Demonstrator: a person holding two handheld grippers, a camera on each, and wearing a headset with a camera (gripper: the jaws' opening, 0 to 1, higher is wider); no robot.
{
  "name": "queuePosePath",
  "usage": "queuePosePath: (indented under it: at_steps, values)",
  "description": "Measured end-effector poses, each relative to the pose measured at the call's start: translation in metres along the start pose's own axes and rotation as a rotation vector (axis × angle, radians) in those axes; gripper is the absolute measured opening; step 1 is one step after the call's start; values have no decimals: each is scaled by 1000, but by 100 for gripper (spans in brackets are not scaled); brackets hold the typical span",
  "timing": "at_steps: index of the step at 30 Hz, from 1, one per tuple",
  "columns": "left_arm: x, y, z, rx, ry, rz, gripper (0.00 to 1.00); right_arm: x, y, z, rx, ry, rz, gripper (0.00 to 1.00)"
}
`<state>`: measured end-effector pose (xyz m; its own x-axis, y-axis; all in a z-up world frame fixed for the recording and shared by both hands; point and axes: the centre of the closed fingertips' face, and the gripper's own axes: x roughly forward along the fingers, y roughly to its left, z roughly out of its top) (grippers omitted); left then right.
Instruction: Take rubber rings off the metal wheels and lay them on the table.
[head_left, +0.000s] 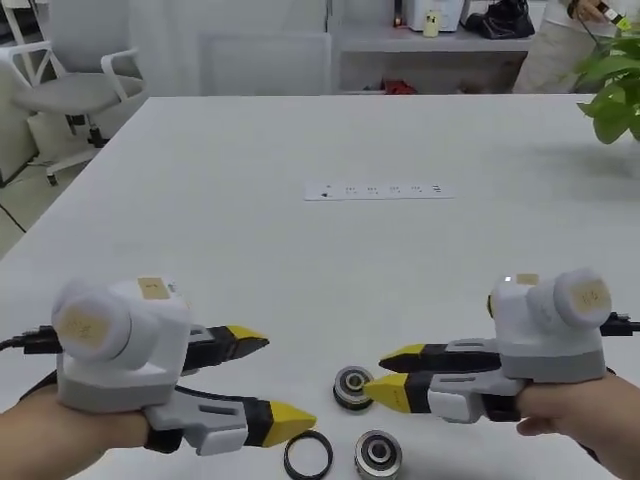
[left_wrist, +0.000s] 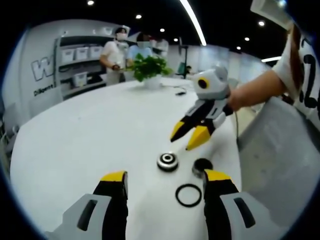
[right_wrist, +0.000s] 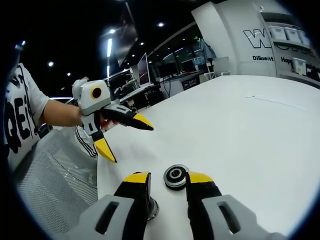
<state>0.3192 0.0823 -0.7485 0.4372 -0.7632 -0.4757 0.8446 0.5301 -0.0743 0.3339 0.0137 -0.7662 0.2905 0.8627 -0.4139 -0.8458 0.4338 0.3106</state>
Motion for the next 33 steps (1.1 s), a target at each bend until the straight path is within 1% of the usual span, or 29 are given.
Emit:
queuePosePath:
  at_steps: [4, 9, 15, 25, 33]
  values:
    - [4, 1, 4, 9, 2, -5, 62, -4, -3, 0, -2, -3, -14, 26]
    - [9, 3, 7, 5, -5, -3, 61, -8, -9, -4, -3, 7, -32, 28]
    - [14, 3, 6, 5, 6, -11, 61, -10, -13, -13, -17, 35, -44, 28]
    - [23, 3, 4, 2, 17, -21, 60, -10, -19, -24, -34, 71, -54, 30]
    - [32, 3, 5, 0, 23, -32, 60, -10, -21, -28, -49, 85, -57, 31]
